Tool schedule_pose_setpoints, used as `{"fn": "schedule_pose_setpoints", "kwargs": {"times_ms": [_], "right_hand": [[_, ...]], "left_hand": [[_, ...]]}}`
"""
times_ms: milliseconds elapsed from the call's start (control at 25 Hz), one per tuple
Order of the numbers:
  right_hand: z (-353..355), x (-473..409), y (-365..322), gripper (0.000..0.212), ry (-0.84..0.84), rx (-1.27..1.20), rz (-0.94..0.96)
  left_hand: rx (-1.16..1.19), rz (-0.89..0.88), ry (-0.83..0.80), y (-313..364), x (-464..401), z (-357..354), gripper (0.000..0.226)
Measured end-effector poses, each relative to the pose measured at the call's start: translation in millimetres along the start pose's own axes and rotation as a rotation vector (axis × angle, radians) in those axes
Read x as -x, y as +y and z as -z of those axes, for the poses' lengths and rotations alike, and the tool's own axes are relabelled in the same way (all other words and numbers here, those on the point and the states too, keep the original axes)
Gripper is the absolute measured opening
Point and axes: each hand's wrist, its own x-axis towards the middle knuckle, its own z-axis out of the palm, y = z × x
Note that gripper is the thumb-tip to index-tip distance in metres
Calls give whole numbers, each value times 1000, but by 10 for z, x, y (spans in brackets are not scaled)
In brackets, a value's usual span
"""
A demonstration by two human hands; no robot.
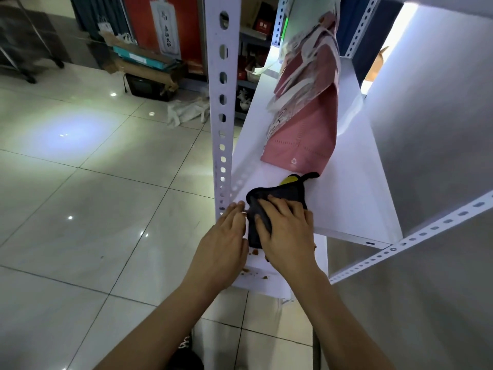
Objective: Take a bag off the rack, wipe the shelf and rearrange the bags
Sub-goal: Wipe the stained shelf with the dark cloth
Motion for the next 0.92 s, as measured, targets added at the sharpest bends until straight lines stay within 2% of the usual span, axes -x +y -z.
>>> {"fn": "schedule_pose_setpoints", "kwargs": {"times_ms": [160, 280, 400, 480, 600, 680, 760, 920], "right_hand": [[-28, -418, -188, 41, -150, 5, -67], [-2, -328, -171, 42, -229, -45, -144], [96, -71, -157, 42, -104, 97, -127], [66, -159, -203, 38, -41, 161, -103], [-84, -370, -235, 36, -62, 10, -38], [-152, -413, -222, 43, -128, -69, -34], [-161, -352, -152, 46, -105, -62, -57], [-3, -90, 293, 43, 29, -61, -195]], "left_hand": [[30, 24, 11, 26, -16, 22, 32], [14, 14, 21, 19, -11, -10, 38], [0, 29, 36, 12, 0, -40, 42], [11, 36, 37, 22, -8, -44, 36], [27, 45, 28, 63, -32, -54, 25], [14, 64, 31, 69, -29, -61, 26], [-27, 75, 40, 81, -16, -68, 27], [-96, 125, 28, 103, -13, -64, 50]]}}
